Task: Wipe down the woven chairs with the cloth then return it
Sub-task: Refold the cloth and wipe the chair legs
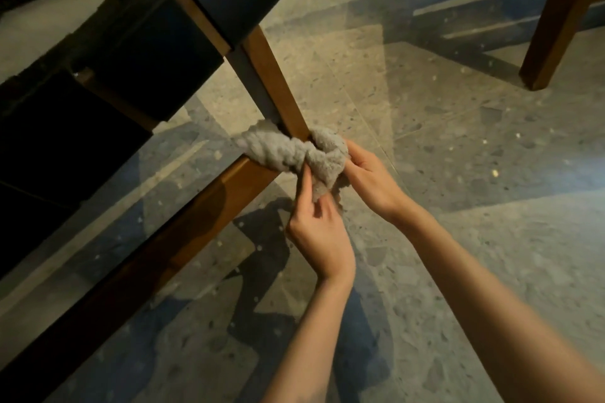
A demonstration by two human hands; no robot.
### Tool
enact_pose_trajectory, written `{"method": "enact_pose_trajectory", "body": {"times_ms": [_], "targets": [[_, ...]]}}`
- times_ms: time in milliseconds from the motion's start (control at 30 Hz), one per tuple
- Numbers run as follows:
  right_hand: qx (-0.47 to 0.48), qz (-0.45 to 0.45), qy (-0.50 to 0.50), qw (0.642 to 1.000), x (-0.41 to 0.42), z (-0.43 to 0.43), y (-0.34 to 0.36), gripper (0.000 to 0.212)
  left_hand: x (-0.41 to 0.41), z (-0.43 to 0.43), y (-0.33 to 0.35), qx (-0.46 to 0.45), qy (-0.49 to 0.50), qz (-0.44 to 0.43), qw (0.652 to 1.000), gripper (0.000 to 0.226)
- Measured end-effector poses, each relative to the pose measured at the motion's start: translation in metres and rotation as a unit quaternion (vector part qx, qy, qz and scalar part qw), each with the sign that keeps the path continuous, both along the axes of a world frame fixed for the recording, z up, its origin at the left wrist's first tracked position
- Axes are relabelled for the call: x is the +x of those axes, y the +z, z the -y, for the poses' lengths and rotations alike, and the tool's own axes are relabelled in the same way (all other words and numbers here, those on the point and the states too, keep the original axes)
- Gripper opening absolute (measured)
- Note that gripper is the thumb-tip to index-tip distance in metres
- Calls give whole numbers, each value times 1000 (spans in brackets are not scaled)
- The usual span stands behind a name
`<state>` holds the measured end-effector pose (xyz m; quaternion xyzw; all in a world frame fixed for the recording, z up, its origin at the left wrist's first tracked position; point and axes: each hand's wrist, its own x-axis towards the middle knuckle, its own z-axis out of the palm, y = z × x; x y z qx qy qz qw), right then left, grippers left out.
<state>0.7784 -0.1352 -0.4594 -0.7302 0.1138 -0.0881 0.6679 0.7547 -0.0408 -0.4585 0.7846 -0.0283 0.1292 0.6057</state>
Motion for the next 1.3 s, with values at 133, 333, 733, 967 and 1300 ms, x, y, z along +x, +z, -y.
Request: {"method": "enact_pose_trajectory", "body": {"times_ms": [133, 333, 733, 967, 1300], "targets": [[-27, -10, 1, 1000, -2, -2, -1, 49, -9, 10, -11, -28, 18, -85, 996, 47], [32, 5, 70, 997, 31, -9, 20, 69, 33, -5, -13, -76, -66, -157, 982, 39], [25, -85, 30, 996, 9, -12, -33, 52, 39, -19, -46, 63, -143, -277, 948, 37], [23, -93, -29, 995, -23, -19, -10, 44, 13, -26, -21, 67, -131, -271, 951, 11], [-12, 85, -289, 953, -78, 17, 99, 27, 2, 15, 109, 71, -416, -192, 886, 23]]}}
